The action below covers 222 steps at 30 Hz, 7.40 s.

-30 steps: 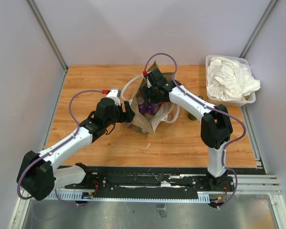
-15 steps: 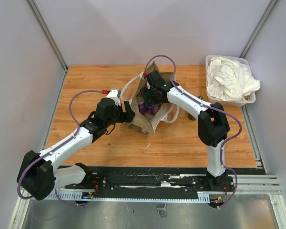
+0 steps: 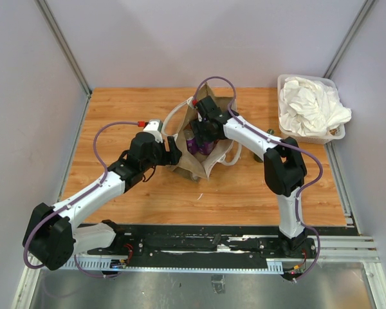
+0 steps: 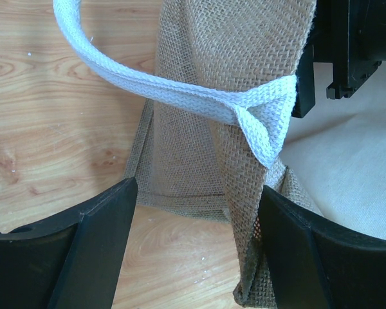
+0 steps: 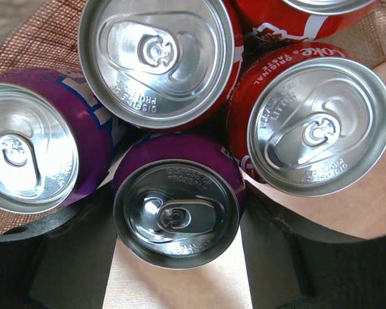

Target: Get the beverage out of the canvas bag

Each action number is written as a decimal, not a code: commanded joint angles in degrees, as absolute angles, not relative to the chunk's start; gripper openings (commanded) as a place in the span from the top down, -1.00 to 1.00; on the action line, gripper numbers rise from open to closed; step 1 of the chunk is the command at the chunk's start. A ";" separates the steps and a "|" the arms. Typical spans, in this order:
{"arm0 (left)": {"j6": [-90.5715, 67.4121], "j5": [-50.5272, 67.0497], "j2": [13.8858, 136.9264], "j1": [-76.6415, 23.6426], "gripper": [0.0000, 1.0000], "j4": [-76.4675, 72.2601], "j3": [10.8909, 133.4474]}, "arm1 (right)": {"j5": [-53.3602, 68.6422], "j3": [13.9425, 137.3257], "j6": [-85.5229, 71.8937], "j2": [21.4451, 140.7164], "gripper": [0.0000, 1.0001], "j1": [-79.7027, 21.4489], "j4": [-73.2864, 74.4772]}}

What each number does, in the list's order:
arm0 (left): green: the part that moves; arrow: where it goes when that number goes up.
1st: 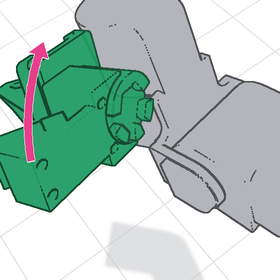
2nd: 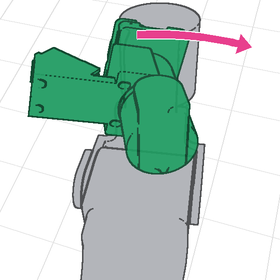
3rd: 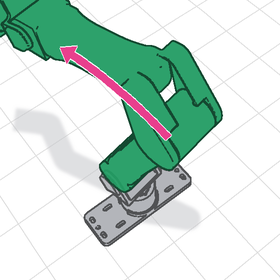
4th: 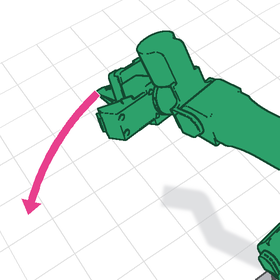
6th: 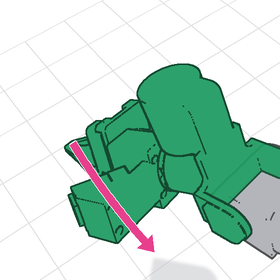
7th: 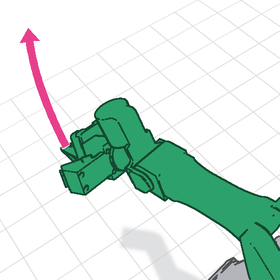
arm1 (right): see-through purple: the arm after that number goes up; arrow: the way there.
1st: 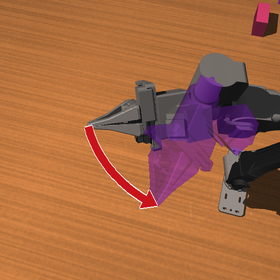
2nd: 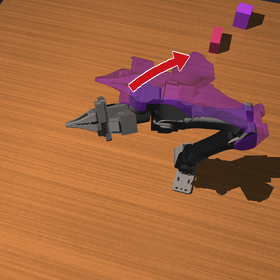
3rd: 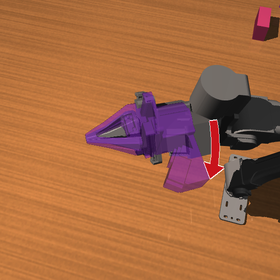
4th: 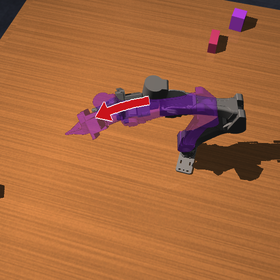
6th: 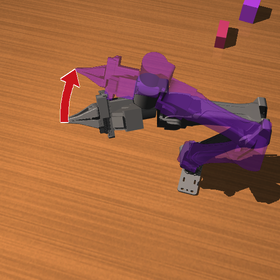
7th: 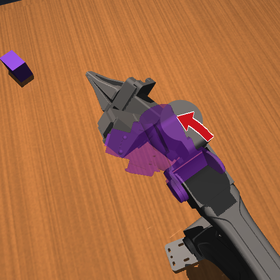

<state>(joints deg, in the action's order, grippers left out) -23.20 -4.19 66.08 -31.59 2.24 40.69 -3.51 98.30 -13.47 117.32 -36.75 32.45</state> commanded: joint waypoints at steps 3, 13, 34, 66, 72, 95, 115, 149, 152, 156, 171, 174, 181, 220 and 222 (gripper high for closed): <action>-21.81 -1.84 67.40 -32.78 -0.58 7.83 38.78 | -2.99 96.36 -12.69 116.69 0.99 -36.39 31.11; -21.90 -1.76 67.65 -32.78 -0.59 7.32 38.80 | -2.25 96.36 -10.06 108.06 0.99 -36.64 29.45; -22.16 -1.51 67.51 -32.78 -0.58 6.86 38.54 | -12.50 97.73 -5.93 85.55 0.99 -39.32 36.49; -22.78 -1.31 68.12 -32.78 -0.61 6.86 38.85 | -19.73 48.41 -26.24 52.30 0.98 -29.06 38.76; -22.65 -1.41 68.37 -32.78 -0.61 6.97 39.18 | -14.66 46.75 -24.78 56.43 0.99 -24.99 32.44; -22.64 -1.44 68.64 -32.78 -0.61 7.03 38.85 | -16.83 40.63 -26.72 62.35 -0.59 -23.20 28.07; -22.79 -1.38 68.81 -32.81 -0.61 6.02 38.50 | -20.48 68.12 -16.44 60.25 -0.60 -24.93 39.18; -23.13 -0.94 69.29 -32.78 -0.61 5.29 38.76 | 0.62 107.58 0.46 108.59 -0.64 -31.74 39.91; -22.62 -1.21 69.88 -32.78 -0.61 5.46 38.85 | 3.19 108.37 0.52 110.63 -0.66 -30.07 38.94; -22.55 -0.95 71.32 -32.78 -0.61 5.05 39.09 | 2.23 108.87 1.87 112.58 -0.72 -29.75 37.93; -22.08 -0.44 73.23 -32.78 -0.61 5.03 40.15 | 2.11 109.33 3.34 120.02 -0.73 -28.91 37.24; -22.23 -0.44 72.91 -32.78 -0.61 5.30 39.96 | 1.77 108.95 3.51 120.98 -0.73 -28.83 37.25; -22.14 -0.95 71.91 -32.78 -0.61 6.28 39.85 | 1.90 109.65 3.51 123.57 -0.72 -28.54 37.19; -22.06 -1.10 70.51 -32.78 -0.61 6.08 39.74 | 0.35 109.34 3.52 107.36 0.99 -29.75 31.25; -22.21 -1.13 70.34 -32.78 -0.61 5.86 39.61 | -0.61 109.57 3.89 104.55 0.99 -30.47 31.60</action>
<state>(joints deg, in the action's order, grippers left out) -24.03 -2.33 70.30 -31.70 -0.16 40.93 0.97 106.30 3.40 114.15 -29.58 34.50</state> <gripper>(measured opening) 0.806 0.668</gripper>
